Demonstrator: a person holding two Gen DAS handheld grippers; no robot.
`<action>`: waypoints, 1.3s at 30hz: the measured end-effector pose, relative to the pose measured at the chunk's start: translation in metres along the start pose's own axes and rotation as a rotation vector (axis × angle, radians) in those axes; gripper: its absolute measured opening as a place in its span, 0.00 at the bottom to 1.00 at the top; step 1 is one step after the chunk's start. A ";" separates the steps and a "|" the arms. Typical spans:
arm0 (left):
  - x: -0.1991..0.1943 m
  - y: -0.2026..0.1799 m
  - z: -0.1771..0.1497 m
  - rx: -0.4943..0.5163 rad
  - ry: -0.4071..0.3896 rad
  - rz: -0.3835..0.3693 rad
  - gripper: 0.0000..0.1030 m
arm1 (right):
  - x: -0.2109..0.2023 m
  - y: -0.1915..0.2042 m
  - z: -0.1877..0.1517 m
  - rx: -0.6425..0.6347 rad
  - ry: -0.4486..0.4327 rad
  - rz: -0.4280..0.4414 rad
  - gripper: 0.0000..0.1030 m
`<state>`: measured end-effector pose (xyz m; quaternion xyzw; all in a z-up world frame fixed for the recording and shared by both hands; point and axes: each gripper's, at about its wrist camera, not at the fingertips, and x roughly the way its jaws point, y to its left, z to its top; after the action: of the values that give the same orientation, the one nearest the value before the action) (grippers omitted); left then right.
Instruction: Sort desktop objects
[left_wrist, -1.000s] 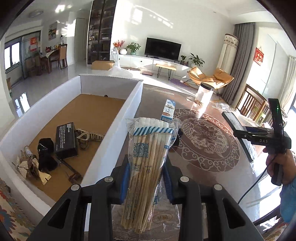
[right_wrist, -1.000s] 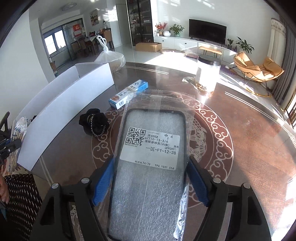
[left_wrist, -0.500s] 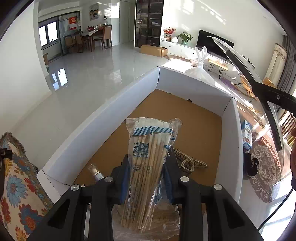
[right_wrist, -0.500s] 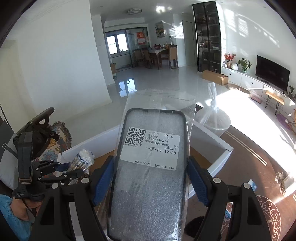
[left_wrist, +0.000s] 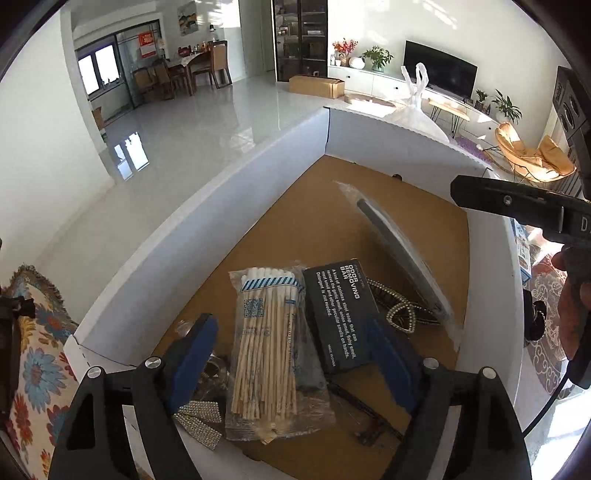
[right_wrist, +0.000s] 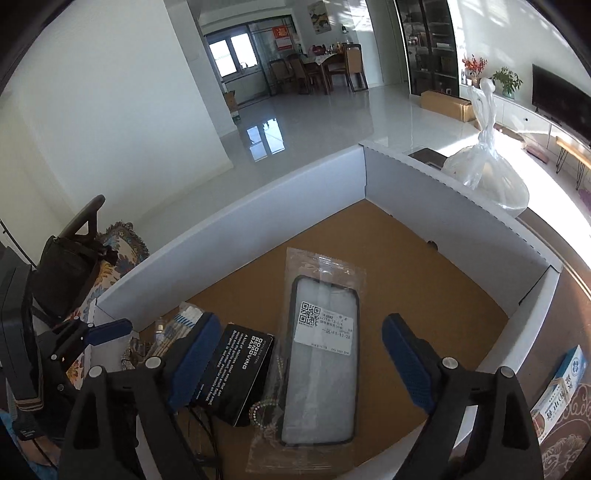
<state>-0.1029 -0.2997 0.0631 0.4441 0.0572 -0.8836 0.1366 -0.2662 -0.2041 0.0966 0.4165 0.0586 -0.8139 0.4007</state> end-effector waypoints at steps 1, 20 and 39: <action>-0.009 -0.008 -0.003 0.006 -0.026 -0.010 0.80 | -0.015 -0.003 -0.004 0.003 -0.023 0.008 0.94; -0.108 -0.177 -0.055 0.213 -0.240 -0.184 0.96 | -0.203 -0.182 -0.311 0.231 0.068 -0.428 1.00; -0.041 -0.234 -0.094 0.258 -0.048 -0.231 0.96 | -0.210 -0.191 -0.338 0.223 0.055 -0.485 1.00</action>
<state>-0.0761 -0.0473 0.0350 0.4272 -0.0090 -0.9038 -0.0227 -0.1176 0.1962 -0.0149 0.4540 0.0776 -0.8759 0.1437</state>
